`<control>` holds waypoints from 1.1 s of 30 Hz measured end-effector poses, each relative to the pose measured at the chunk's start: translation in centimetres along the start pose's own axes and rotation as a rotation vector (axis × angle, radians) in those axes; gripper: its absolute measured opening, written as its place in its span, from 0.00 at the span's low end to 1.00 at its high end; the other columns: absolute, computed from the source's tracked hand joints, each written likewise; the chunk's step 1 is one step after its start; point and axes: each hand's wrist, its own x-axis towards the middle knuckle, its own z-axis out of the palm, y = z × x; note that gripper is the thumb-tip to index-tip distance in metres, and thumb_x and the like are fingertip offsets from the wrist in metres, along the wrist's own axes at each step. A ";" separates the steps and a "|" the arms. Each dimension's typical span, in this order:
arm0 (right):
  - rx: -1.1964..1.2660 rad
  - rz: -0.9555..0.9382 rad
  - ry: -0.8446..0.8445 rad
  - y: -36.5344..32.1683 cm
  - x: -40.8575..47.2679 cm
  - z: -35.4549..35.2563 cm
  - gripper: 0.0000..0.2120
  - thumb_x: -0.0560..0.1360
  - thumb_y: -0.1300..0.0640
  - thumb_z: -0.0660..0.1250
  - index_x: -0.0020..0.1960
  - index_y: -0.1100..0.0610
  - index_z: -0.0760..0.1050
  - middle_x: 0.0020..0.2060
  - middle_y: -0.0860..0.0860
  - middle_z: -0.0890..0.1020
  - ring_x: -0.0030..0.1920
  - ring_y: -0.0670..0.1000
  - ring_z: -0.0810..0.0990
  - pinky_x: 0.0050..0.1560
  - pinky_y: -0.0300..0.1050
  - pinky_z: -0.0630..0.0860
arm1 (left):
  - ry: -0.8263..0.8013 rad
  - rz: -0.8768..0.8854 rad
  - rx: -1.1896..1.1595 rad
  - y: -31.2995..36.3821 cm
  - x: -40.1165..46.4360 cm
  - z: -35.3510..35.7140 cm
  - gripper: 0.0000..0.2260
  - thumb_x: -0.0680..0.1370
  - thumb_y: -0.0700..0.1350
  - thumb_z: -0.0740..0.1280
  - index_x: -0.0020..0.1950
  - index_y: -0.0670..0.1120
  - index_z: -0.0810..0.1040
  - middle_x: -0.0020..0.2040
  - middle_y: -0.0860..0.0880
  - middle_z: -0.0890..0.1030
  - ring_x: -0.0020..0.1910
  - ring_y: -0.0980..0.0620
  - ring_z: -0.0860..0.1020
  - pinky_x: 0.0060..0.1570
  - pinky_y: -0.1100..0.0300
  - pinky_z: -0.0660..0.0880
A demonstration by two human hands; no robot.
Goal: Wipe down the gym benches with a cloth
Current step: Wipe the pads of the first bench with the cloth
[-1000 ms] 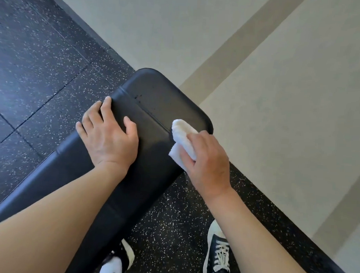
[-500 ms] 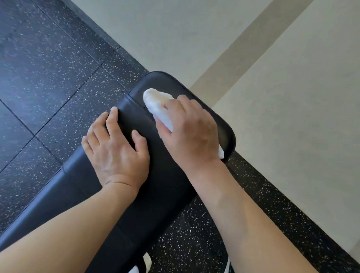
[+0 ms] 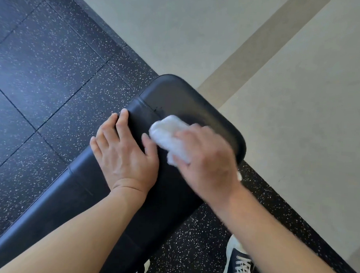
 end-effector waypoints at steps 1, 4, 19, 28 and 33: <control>0.004 0.058 0.026 1.1 0.6 -0.3 0.08 0.74 0.55 0.71 0.48 0.59 0.80 0.40 0.53 0.78 0.39 0.58 0.76 0.35 0.53 0.72 | 0.002 -0.008 0.009 -0.1 0.0 0.0 0.32 0.77 0.56 0.56 0.80 0.45 0.66 0.76 0.42 0.69 0.75 0.37 0.66 0.77 0.36 0.57; 0.001 0.326 0.102 4.1 4.0 -0.9 0.11 0.79 0.49 0.67 0.48 0.57 0.76 0.41 0.50 0.77 0.41 0.55 0.75 0.36 0.46 0.66 | -0.009 -0.010 0.020 0.0 0.1 0.1 0.31 0.78 0.56 0.56 0.80 0.46 0.65 0.76 0.42 0.69 0.76 0.37 0.66 0.78 0.37 0.57; -0.055 0.125 0.008 -0.5 9.7 2.4 0.12 0.79 0.50 0.69 0.51 0.59 0.76 0.43 0.54 0.79 0.42 0.60 0.78 0.38 0.53 0.72 | -0.011 -0.005 0.005 -0.2 0.1 0.0 0.31 0.78 0.56 0.57 0.80 0.46 0.66 0.76 0.43 0.69 0.76 0.38 0.67 0.78 0.35 0.56; 0.024 0.307 0.060 3.4 11.9 2.4 0.12 0.79 0.45 0.64 0.47 0.54 0.70 0.40 0.49 0.76 0.40 0.58 0.75 0.37 0.49 0.65 | 0.010 -0.003 0.001 -0.3 0.0 0.1 0.31 0.78 0.56 0.58 0.80 0.46 0.67 0.76 0.43 0.70 0.75 0.38 0.68 0.78 0.35 0.57; 0.018 -0.096 -0.111 -3.7 10.0 3.9 0.09 0.76 0.54 0.70 0.50 0.59 0.78 0.43 0.55 0.82 0.43 0.61 0.80 0.38 0.55 0.75 | -0.007 -0.002 -0.012 -0.4 0.1 0.2 0.31 0.78 0.56 0.58 0.80 0.45 0.66 0.77 0.42 0.69 0.76 0.37 0.67 0.78 0.34 0.56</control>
